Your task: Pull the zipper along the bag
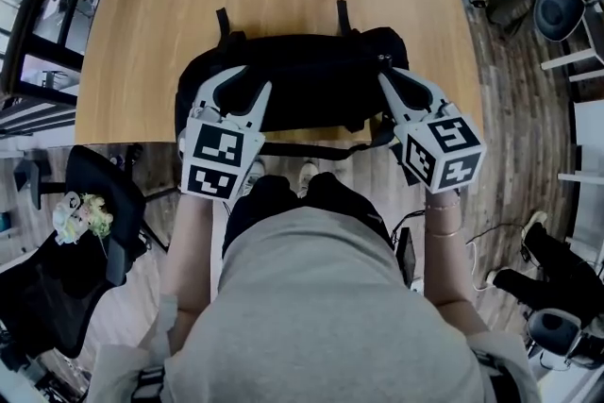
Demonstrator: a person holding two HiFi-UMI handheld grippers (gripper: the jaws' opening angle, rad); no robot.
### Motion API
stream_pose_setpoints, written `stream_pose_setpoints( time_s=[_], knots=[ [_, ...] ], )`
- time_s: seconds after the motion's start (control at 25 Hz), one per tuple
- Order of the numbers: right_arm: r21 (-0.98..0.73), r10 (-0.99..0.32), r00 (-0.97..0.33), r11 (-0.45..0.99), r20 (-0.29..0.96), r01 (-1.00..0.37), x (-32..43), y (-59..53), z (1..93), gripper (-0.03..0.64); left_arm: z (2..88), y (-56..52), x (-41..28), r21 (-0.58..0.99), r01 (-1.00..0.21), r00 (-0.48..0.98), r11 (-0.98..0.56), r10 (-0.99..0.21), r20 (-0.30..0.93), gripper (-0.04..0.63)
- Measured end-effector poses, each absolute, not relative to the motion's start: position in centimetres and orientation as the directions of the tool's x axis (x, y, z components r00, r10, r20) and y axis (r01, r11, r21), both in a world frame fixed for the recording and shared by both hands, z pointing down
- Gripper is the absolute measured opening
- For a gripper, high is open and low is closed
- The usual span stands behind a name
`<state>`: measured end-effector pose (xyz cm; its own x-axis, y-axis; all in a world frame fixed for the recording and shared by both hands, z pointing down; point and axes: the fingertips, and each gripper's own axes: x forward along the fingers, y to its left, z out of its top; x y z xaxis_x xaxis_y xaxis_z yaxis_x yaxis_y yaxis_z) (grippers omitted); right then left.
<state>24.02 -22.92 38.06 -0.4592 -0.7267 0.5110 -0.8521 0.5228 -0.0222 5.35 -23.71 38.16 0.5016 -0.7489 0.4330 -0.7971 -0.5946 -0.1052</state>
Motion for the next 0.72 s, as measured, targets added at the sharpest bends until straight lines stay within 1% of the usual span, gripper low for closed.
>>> stream_pose_setpoints(
  time_s=[0.12, 0.28, 0.36, 0.6, 0.64, 0.72],
  knots=[
    [-0.029, -0.687, -0.514, 0.585, 0.513, -0.811, 22.3, -22.1, 37.2, 0.095, 37.7, -23.5, 4.9, -0.059, -0.813, 0.509, -0.58, -0.756, 0.412, 0.159],
    [-0.032, -0.664, -0.564, 0.633, 0.491, -0.774, 20.0, -21.4, 35.6, 0.109, 36.5, -22.8, 4.7, 0.033, -0.83, 0.526, -0.556, -0.764, 0.374, 0.207],
    [-0.041, -0.647, -0.589, 0.655, 0.484, -0.754, 18.7, -21.2, 35.2, 0.118, 35.9, -22.6, 4.6, 0.065, -0.832, 0.535, -0.551, -0.768, 0.351, 0.207],
    [-0.046, -0.599, -0.65, 0.718, 0.468, -0.695, 15.1, -20.4, 34.6, 0.118, 34.8, -21.8, 4.0, 0.137, -0.83, 0.556, -0.541, -0.78, 0.287, 0.201],
    [-0.045, -0.591, -0.656, 0.726, 0.47, -0.686, 14.7, -20.3, 34.6, 0.118, 34.7, -21.7, 4.0, 0.153, -0.824, 0.565, -0.546, -0.776, 0.281, 0.185],
    [-0.045, -0.57, -0.669, 0.744, 0.477, -0.667, 14.0, -20.0, 34.7, 0.114, 34.3, -21.3, 3.9, 0.175, -0.81, 0.586, -0.559, -0.764, 0.271, 0.132]
  ],
)
